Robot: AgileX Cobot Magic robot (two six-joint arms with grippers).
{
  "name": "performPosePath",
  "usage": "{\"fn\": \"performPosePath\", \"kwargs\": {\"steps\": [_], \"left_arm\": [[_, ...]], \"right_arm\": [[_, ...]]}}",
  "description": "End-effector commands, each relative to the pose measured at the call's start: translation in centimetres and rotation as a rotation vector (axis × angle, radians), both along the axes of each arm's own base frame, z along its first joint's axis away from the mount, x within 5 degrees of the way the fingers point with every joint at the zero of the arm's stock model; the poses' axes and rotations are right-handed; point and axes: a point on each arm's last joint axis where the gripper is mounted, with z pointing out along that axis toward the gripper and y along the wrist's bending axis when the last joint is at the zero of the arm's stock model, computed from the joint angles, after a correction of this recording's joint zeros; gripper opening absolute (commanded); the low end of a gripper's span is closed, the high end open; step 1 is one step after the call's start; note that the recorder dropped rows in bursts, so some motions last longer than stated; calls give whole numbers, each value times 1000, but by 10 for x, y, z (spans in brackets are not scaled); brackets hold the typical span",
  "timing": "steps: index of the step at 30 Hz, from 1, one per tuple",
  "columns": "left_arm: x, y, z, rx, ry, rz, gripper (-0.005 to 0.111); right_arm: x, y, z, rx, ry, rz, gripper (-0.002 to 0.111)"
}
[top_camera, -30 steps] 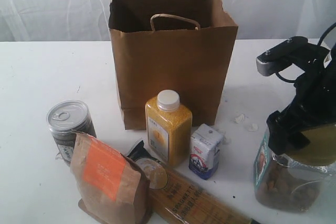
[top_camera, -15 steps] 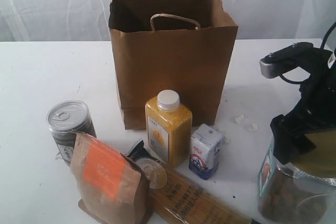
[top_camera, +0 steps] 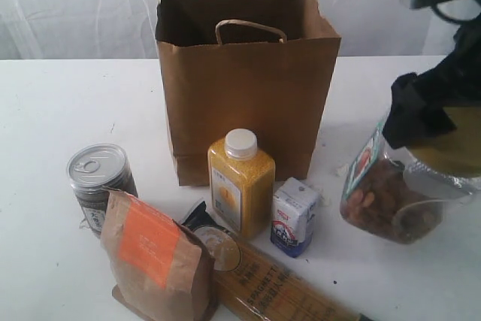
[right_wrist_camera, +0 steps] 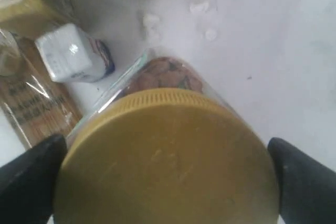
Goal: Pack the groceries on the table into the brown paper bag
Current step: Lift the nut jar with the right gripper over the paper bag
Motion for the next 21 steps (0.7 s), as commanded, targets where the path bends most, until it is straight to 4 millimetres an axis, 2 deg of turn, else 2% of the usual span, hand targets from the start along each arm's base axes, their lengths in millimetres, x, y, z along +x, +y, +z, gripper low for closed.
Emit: {"fn": "performPosePath", "kwargs": {"steps": [1,10,15,21], "left_arm": [[-1,-1,-2,-11,9,-5,0],[-1,-1,-2,-11,9,-5,0],[-1,-1,-2,-11,9,-5,0],[-1,-1,-2,-11,9,-5,0]], "right_arm": [[-21,0,42,99,-142,6,10],[-38,1,109,216,-356,28,9],[-44,3,136,283,-436,49,9],[-29,12,154,329,-473,102,9]]}}
